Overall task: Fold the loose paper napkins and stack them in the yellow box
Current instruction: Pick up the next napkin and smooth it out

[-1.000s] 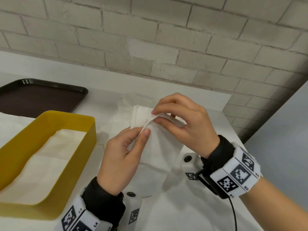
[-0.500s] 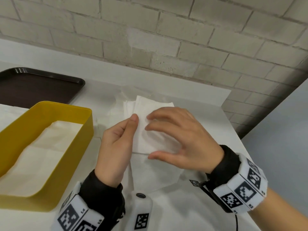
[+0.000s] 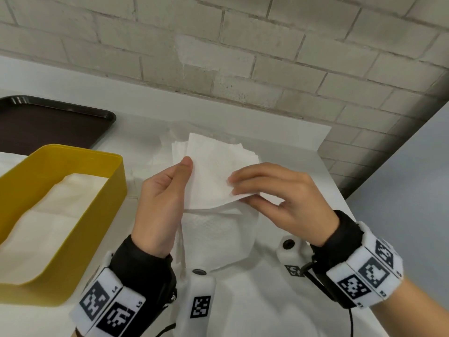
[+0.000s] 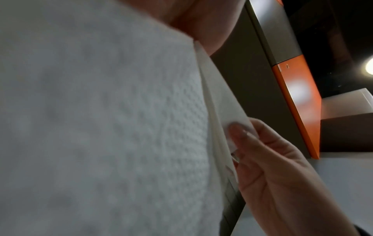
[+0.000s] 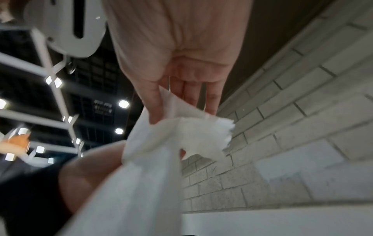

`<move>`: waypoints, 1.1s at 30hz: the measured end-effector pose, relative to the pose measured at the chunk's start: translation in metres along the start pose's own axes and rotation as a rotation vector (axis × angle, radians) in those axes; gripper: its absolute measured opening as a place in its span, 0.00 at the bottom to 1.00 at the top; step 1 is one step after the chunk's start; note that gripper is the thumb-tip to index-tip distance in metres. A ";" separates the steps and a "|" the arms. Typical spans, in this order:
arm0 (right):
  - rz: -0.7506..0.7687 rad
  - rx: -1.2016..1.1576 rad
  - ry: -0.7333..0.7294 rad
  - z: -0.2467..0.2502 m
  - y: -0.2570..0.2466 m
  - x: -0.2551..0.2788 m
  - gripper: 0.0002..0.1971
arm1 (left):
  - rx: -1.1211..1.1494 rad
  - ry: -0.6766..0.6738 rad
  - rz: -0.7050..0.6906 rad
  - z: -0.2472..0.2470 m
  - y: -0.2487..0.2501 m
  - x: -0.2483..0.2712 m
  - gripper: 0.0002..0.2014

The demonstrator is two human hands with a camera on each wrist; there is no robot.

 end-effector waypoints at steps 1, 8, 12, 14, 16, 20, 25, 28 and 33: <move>-0.053 -0.064 0.007 0.002 -0.001 -0.002 0.09 | -0.006 -0.004 -0.003 -0.001 -0.001 0.000 0.16; -0.122 -0.156 0.015 0.037 -0.016 -0.034 0.06 | -0.246 -0.005 -0.177 0.005 -0.008 -0.006 0.09; -0.165 -0.158 -0.181 0.050 -0.024 -0.057 0.06 | -0.238 -0.078 -0.279 0.008 -0.007 -0.007 0.09; -0.156 -0.066 -0.273 0.046 -0.025 -0.067 0.07 | -0.202 -0.129 -0.318 0.006 -0.004 -0.003 0.13; -0.143 0.051 -0.327 0.037 -0.023 -0.077 0.09 | -0.152 -0.204 -0.316 0.004 0.001 0.002 0.15; -0.196 0.092 -0.372 0.018 -0.020 -0.092 0.10 | -0.115 -0.274 -0.333 0.003 0.005 0.010 0.14; -0.223 0.017 -0.398 -0.007 -0.026 -0.097 0.09 | -0.112 -0.166 -0.377 0.007 0.003 0.016 0.05; -0.195 0.112 -0.278 -0.017 -0.025 -0.091 0.21 | -0.074 -0.093 -0.388 0.012 0.007 0.020 0.09; -0.503 -0.015 -0.012 -0.022 -0.029 -0.060 0.40 | 0.022 0.053 -0.376 0.028 0.012 0.012 0.12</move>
Point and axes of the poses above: each hand's wrist, its own x-axis away from the middle knuckle, its own z-axis out of the back of the hand, y = z × x, the point moved 1 cm from there along -x, towards the middle knuckle, and after that the axes turned 12 degrees about y, right-handed, at the moved point
